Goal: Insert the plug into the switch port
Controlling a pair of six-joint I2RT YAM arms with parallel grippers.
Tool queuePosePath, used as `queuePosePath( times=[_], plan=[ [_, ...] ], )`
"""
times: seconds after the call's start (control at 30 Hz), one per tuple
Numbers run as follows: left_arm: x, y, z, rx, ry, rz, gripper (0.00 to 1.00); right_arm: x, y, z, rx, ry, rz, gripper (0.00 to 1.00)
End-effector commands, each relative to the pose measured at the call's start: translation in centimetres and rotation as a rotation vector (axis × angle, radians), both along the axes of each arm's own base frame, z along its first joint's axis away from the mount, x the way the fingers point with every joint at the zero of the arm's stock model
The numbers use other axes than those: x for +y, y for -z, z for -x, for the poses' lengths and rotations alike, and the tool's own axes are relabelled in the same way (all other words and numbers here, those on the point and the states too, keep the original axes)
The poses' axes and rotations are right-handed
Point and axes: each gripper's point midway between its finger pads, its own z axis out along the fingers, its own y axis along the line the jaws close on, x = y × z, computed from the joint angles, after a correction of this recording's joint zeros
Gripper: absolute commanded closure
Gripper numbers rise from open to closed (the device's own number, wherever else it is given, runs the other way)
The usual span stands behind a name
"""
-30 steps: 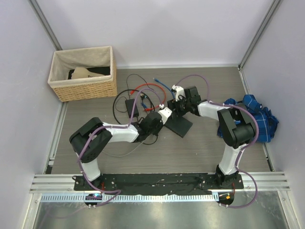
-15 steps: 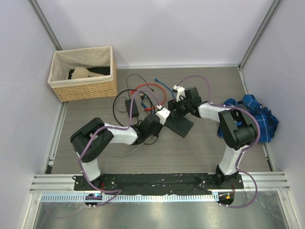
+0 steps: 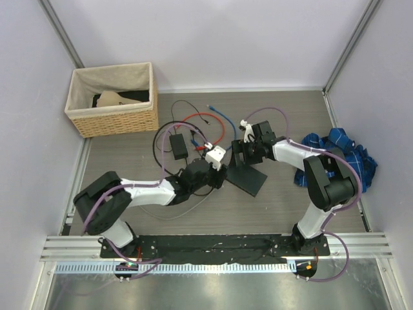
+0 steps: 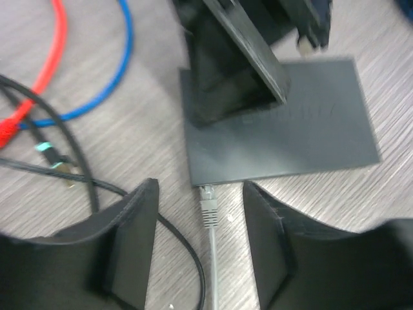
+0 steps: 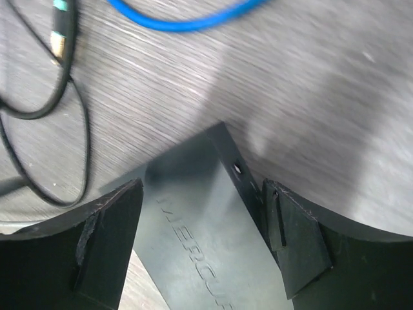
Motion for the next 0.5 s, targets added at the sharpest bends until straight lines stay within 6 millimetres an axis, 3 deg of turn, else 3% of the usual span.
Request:
queuePosePath(
  times=[0.0,0.07,0.1,0.13,0.17,0.2,0.23,0.3,0.4,0.47],
  plan=[
    [1.8,-5.8,-1.0,-0.089,-0.133,0.13,0.38,-2.0,-2.6,-1.5,-0.037,0.119,0.074,0.18],
    [3.7,-6.8,-1.2,-0.081,-0.203,0.125,0.29,-2.1,-4.2,-3.5,-0.103,0.143,0.093,0.18],
    [4.7,-9.8,-1.3,-0.102,-0.239,0.181,0.27,-2.2,-4.6,-4.2,-0.125,0.15,0.105,0.19],
    [6.5,-9.5,-1.3,-0.071,-0.304,0.143,0.21,-2.8,-4.4,-5.2,-0.15,0.165,0.147,0.19],
    [8.0,-10.4,-1.6,-0.069,-0.353,0.147,0.18,-2.7,-5.5,-6.6,-0.188,0.175,0.152,0.21],
    [9.0,-12.3,-1.9,-0.077,-0.395,0.161,0.15,-2.8,-5.6,-7.4,-0.2,0.186,0.168,0.21],
    [11.6,-12.7,-1.4,-0.067,-0.459,0.112,0.09,-3.2,-5.0,-8.3,-0.21,0.196,0.205,0.23],
    [14.2,-14.7,-1.6,-0.073,-0.523,0.091,0.05,-2.9,-6.0,-10.4,-0.257,0.214,0.219,0.25],
    [18.6,-15.7,-0.9,-0.069,-0.608,0.031,0.0,-2.8,-6.0,-13.5,-0.317,0.248,0.263,0.28],
    [21.2,-15.9,-0.4,-0.072,-0.654,0.01,0.0,-1.4,-5.8,-14.8,-0.325,0.233,0.253,0.3]
  ],
)
